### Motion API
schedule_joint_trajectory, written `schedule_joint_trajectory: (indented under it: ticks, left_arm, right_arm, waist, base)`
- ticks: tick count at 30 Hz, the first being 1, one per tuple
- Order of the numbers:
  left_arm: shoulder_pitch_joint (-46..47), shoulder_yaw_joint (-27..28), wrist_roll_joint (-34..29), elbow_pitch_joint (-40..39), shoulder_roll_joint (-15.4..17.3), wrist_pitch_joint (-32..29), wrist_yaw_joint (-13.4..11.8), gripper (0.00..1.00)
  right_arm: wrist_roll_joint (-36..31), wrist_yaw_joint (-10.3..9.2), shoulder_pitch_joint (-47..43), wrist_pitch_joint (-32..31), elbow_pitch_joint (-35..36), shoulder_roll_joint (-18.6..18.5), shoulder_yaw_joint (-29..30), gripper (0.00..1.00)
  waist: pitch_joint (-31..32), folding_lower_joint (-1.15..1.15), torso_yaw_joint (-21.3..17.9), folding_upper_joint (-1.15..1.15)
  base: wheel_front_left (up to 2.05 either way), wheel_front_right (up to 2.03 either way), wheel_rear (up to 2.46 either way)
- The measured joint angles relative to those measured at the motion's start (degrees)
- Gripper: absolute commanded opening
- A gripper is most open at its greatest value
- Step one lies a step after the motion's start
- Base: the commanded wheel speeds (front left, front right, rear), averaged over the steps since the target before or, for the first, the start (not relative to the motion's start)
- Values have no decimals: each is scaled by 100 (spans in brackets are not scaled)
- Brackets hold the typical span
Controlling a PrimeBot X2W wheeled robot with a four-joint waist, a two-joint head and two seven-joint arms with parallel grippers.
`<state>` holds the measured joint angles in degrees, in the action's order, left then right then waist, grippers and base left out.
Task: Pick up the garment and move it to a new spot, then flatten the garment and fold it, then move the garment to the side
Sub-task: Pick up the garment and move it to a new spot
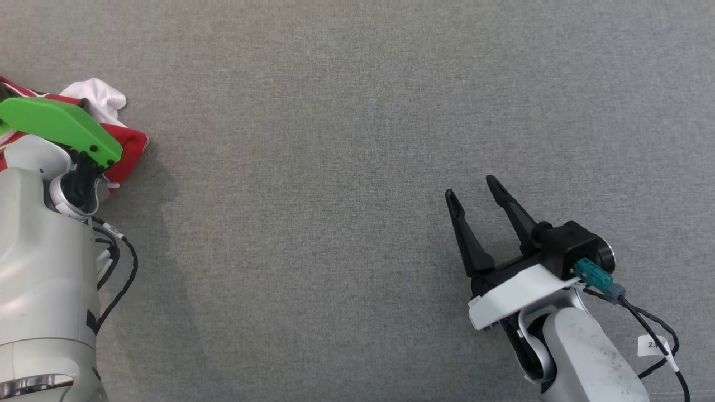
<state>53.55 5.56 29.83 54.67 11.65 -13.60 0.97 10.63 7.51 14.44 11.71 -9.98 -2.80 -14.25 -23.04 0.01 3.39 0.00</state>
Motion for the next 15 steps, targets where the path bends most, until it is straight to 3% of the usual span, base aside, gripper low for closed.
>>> schedule_joint_trajectory:
  ticks: [11, 15]
  left_arm:
    - [191, -386, -278, -442, 103, 461, 264, 0]
    - [341, -584, -315, -840, 51, 343, 388, 0]
  right_arm:
    - [348, 0, -213, 152, -448, 1, -201, 100]
    - [450, 0, -349, 185, -546, 1, -258, 100]
  waist:
    - [909, -1, 35, 0]
    - [1336, -1, 8, 0]
  base:
    - [0, 0, 0]
    - [0, 0, 0]
